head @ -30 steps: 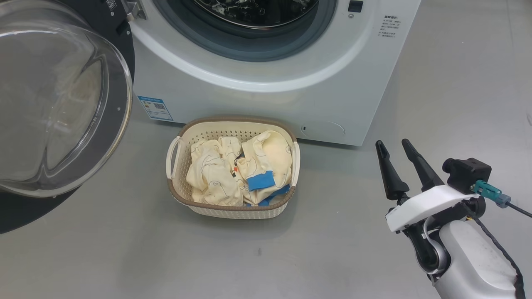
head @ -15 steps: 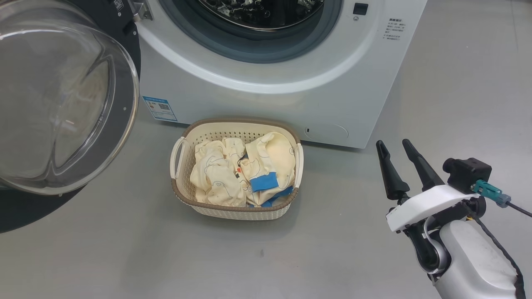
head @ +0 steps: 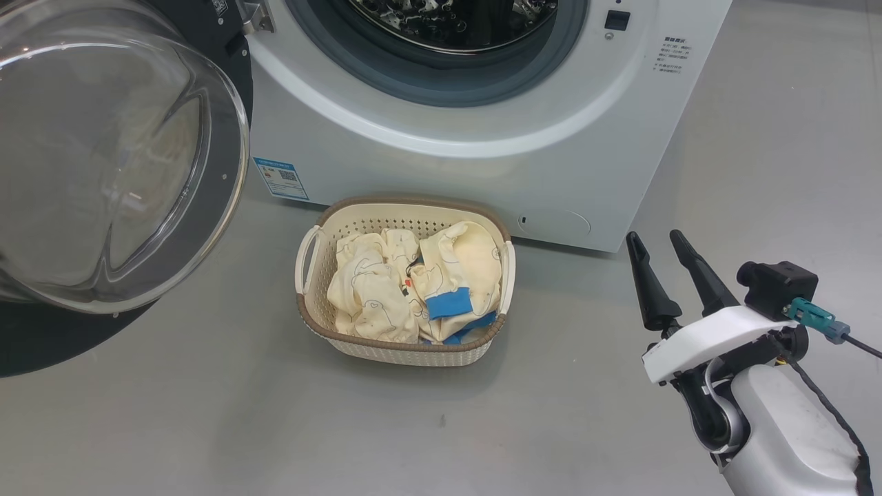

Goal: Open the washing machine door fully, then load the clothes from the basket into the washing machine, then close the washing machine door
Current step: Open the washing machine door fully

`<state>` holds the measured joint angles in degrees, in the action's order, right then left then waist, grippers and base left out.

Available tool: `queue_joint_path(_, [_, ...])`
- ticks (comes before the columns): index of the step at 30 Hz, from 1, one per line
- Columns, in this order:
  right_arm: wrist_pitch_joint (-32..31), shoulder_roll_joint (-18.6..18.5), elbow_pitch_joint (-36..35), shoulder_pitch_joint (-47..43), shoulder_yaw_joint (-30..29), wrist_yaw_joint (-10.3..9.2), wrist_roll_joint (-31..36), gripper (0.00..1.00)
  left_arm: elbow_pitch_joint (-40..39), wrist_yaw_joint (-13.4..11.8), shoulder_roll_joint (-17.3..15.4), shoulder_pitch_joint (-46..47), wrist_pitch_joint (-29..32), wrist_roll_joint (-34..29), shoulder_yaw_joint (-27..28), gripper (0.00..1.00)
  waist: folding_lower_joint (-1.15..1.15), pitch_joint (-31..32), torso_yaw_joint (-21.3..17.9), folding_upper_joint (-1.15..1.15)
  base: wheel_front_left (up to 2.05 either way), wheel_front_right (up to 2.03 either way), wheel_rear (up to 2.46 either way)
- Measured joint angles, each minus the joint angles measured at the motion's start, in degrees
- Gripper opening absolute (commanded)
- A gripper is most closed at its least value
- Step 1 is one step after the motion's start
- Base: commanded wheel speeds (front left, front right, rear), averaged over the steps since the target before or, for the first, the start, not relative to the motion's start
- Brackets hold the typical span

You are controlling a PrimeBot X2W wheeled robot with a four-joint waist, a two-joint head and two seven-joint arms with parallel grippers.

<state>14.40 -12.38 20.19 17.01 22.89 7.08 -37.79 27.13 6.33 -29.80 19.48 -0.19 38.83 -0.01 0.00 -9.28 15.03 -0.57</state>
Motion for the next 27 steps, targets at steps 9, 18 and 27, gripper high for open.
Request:
queue_joint_path(9, [0.0,-0.1,0.2,0.0,0.5,0.00,0.0,1.00,-4.6,0.1,1.4,-0.6,-3.0,-0.2,-1.7,1.00,0.00,0.6,-0.6,0.00,0.00,0.00,0.00])
queue_joint_path(18, [0.0,-0.4,0.4,0.0,1.3,0.00,0.0,1.00,-8.5,0.4,4.6,-3.7,-5.3,-0.6,-4.1,1.00,0.00,2.2,-2.6,0.00,0.00,0.00,0.00])
queue_joint_path(27, [0.0,-1.0,0.4,0.0,2.2,0.00,0.0,1.00,-10.6,0.4,6.4,-7.5,-7.5,-0.6,-4.7,1.00,0.00,3.9,-6.1,0.00,0.00,0.00,0.00])
